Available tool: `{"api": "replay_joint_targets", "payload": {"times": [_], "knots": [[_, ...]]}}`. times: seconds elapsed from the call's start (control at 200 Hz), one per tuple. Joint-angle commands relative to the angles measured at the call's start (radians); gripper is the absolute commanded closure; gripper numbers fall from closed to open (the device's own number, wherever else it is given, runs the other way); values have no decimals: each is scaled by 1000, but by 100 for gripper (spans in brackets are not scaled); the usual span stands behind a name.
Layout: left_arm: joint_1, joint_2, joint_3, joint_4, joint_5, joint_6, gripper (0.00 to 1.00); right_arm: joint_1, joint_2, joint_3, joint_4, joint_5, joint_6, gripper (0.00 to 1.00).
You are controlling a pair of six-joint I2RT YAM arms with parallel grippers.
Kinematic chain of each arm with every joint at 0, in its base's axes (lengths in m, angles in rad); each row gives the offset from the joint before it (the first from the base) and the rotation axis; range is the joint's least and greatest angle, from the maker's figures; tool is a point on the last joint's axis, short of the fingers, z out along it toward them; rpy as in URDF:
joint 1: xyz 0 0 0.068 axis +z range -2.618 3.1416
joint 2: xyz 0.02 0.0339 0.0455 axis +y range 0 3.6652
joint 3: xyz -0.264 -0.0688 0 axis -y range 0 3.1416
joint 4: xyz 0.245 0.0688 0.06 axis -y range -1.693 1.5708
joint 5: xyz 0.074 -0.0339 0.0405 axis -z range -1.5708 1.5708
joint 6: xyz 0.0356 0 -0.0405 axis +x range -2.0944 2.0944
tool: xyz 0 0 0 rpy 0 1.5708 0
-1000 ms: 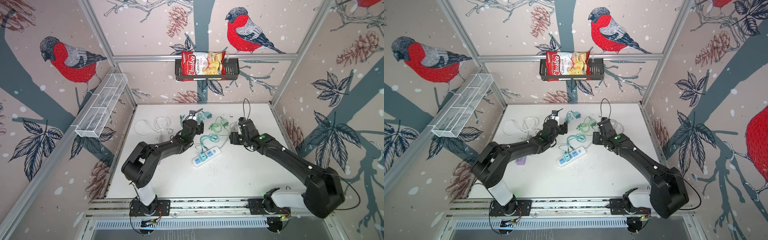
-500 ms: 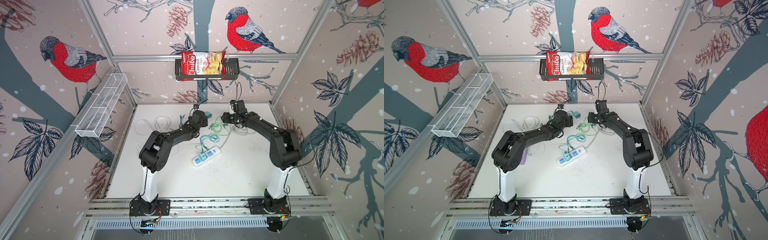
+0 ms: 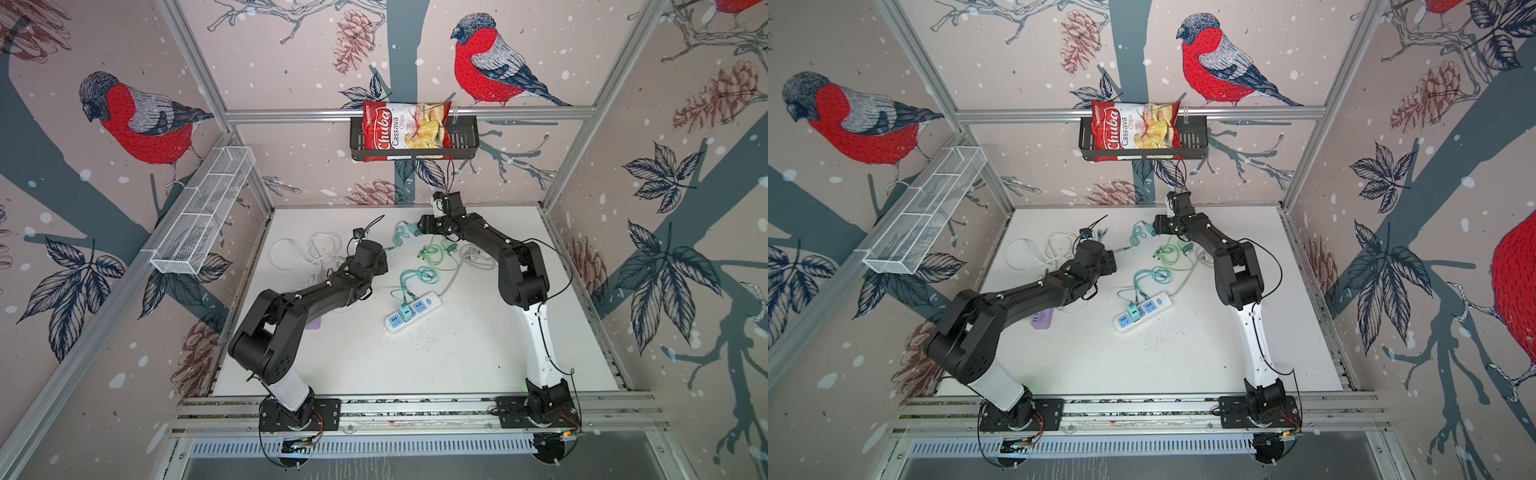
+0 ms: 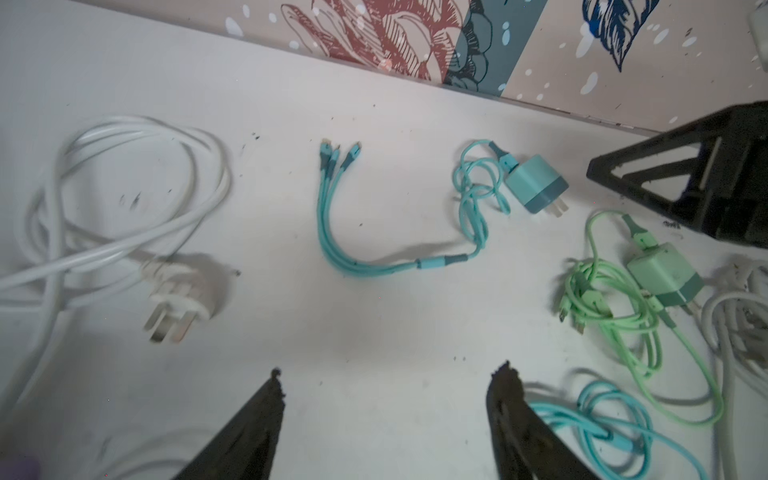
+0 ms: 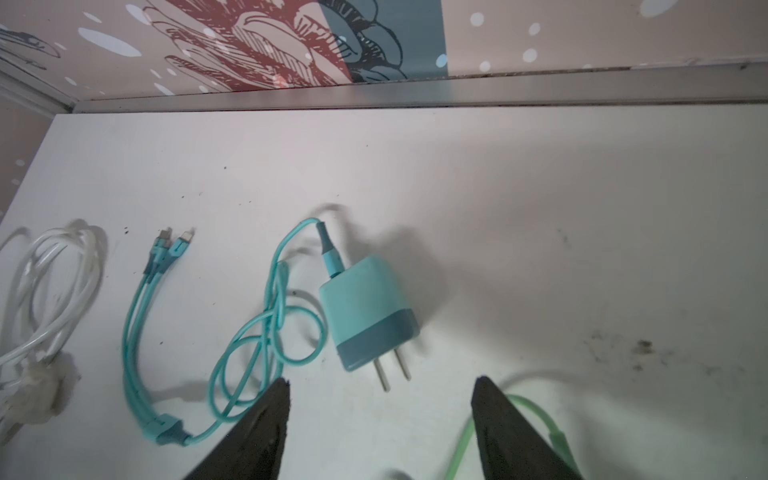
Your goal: Insert the plug
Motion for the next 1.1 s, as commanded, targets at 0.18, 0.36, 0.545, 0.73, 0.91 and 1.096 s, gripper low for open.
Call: {"api": "replay_joint_targets", "payload": {"times": [0.18,0.36,0.545,0.73,0.91,1.096], "knots": [[3,-165,-127,-14,-9,-75,24,25,114,123,58,-27,22,27],[3,-210,-132,-37,-16,-55,23,27,195,228,0,-21,11,27],[4,-254,-144,-57,-35,-31,23,33,211,243,-30,-2,-11,28],[11,-260,-166,-33,-42,-24,22,58,208,235,-58,8,-30,33],[21,-239,-171,9,-40,-16,21,81,157,166,-114,-23,52,38],[34,-174,-174,111,-10,5,21,117,28,-70,-27,-126,171,42]]}}
